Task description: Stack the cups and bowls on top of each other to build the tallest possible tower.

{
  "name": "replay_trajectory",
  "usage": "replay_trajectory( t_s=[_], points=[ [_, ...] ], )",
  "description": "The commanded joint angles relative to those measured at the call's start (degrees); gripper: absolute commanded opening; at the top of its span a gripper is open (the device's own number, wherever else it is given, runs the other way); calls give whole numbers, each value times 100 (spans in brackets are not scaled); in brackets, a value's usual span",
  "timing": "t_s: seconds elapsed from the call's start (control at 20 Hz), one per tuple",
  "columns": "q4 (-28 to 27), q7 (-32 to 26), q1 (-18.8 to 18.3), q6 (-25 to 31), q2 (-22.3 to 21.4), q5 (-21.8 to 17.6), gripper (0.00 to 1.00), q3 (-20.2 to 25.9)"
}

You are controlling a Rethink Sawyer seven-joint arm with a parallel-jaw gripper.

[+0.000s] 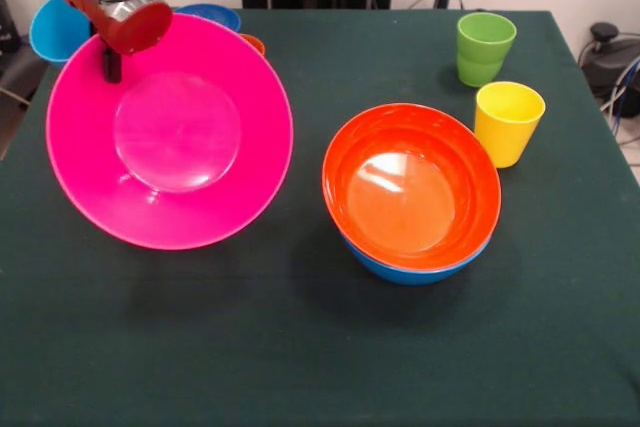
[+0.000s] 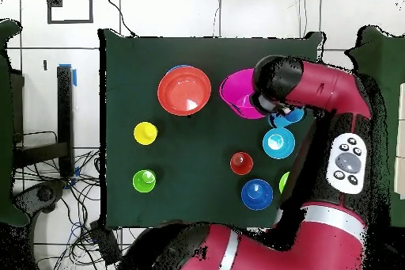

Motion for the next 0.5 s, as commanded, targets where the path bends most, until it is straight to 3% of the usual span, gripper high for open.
replay_trajectory(
  t_s=[0.05,0.5],
  points=[
    [670,1340,543,-552,-60,76,0,19],
    [750,1302,678,-392,-164,382,0,-190]
  ],
)
